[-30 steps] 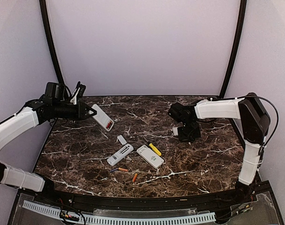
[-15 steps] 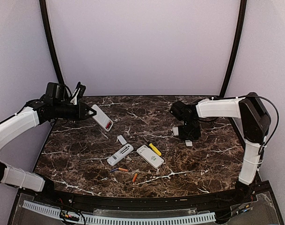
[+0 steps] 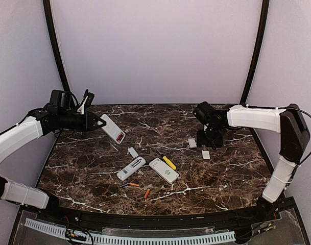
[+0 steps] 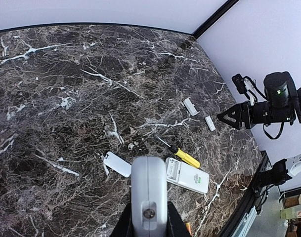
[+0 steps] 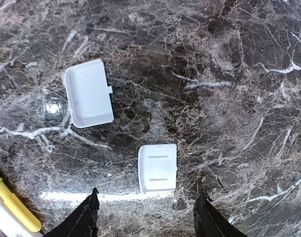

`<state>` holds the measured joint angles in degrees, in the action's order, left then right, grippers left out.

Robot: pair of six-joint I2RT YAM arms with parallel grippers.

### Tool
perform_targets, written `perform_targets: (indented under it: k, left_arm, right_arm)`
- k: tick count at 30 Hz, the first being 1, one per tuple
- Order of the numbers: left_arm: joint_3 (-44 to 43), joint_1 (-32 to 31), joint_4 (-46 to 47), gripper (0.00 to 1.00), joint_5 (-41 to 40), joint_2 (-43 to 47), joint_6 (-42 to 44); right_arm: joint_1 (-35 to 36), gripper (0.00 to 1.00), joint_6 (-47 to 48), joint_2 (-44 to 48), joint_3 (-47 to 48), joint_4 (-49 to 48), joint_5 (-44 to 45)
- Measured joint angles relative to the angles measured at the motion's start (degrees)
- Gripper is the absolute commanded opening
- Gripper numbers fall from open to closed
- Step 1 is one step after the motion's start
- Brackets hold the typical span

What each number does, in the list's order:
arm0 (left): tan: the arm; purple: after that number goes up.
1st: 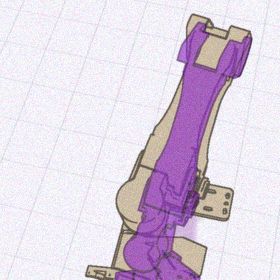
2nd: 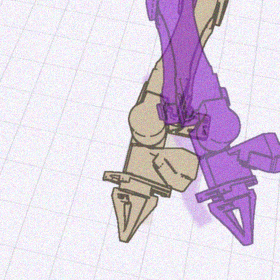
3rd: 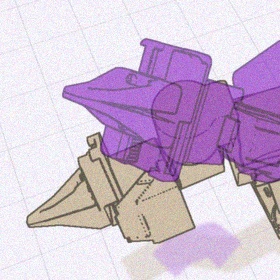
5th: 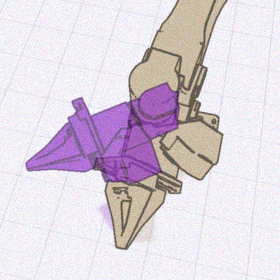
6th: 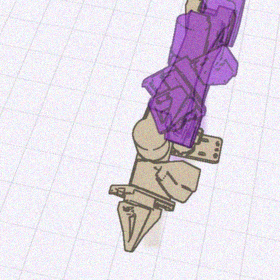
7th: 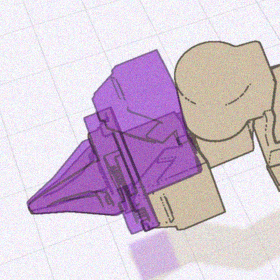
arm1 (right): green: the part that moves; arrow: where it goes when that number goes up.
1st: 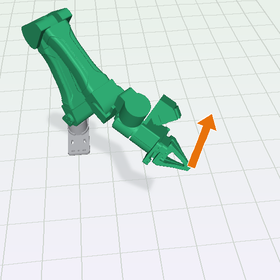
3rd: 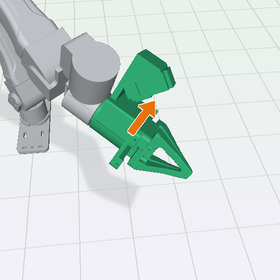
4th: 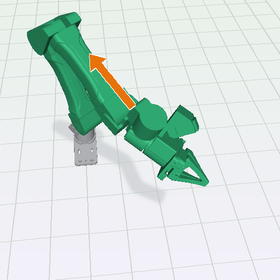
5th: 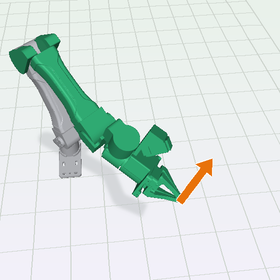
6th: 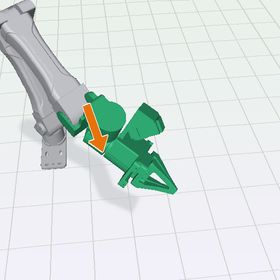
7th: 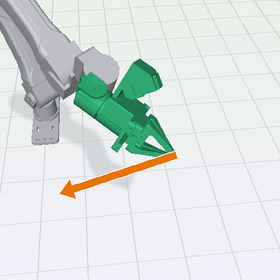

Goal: Unload the batteries from the remote control
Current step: Place the remote control without the battery cover at the center of the board.

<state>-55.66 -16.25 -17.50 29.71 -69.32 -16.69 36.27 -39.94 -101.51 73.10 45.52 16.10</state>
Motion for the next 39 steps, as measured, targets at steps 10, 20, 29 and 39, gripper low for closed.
perform_targets:
  k: [10,20,29,39]
  left_arm:
    - [1.2,-7.5,1.99,0.0,3.72,-0.59,-2.97]
    - [7.67,-23.26,12.13,0.0,4.61,-8.85,-15.74]
    - [12.68,-28.33,22.53,0.01,4.46,-12.17,-25.9]
    - [13.05,-32.61,27.93,0.03,3.93,-18.56,-30.56]
  right_arm:
    - [-2.27,0.71,0.35,10.67,-5.84,-5.75,-4.2]
    - [-2.27,0.73,0.5,15.76,-11.32,-12.09,-8.94]
    - [-2.27,0.73,0.15,18.8,-15.5,-15.8,-11.65]
    - [-2.16,0.74,0.7,21.18,-17.11,-18.69,-15.34]
